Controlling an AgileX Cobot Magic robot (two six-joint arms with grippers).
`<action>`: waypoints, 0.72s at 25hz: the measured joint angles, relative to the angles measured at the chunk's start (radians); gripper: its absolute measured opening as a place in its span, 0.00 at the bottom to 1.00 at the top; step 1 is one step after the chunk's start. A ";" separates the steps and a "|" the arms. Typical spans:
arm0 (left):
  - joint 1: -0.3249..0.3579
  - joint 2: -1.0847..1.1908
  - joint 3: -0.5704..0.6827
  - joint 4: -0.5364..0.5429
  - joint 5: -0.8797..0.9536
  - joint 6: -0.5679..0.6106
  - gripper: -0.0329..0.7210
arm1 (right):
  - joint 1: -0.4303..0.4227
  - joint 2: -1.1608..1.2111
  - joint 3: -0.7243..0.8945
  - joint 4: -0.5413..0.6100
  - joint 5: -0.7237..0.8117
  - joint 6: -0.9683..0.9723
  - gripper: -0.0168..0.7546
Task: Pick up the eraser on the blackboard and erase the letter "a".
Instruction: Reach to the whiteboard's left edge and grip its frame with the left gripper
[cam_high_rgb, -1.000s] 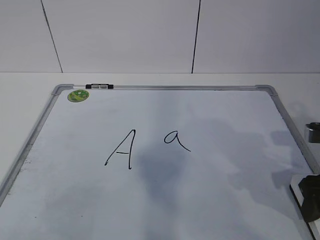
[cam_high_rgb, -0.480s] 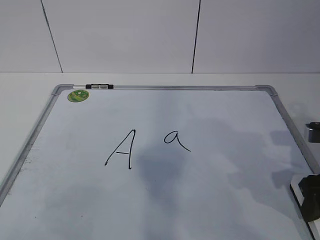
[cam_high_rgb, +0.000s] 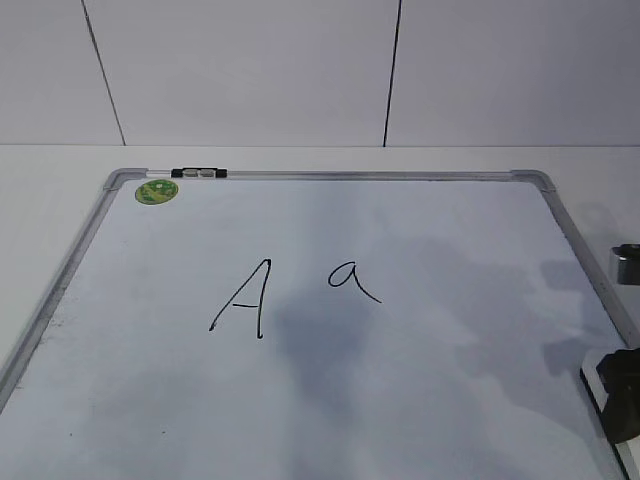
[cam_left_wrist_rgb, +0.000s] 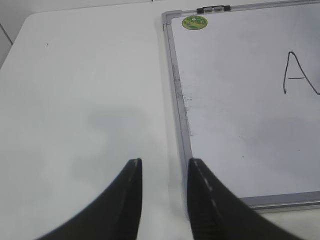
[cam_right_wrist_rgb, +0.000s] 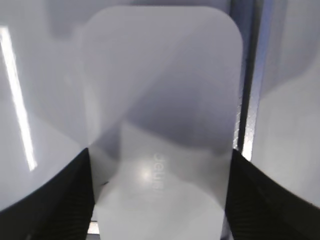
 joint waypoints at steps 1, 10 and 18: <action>0.000 0.000 0.000 0.000 0.000 0.000 0.35 | 0.000 0.000 0.000 0.005 0.000 0.000 0.74; 0.000 0.000 0.000 0.000 0.000 0.000 0.35 | 0.000 0.006 -0.065 0.031 0.060 0.002 0.74; 0.000 0.000 0.000 0.000 0.000 0.000 0.36 | 0.000 0.006 -0.178 0.062 0.148 0.000 0.74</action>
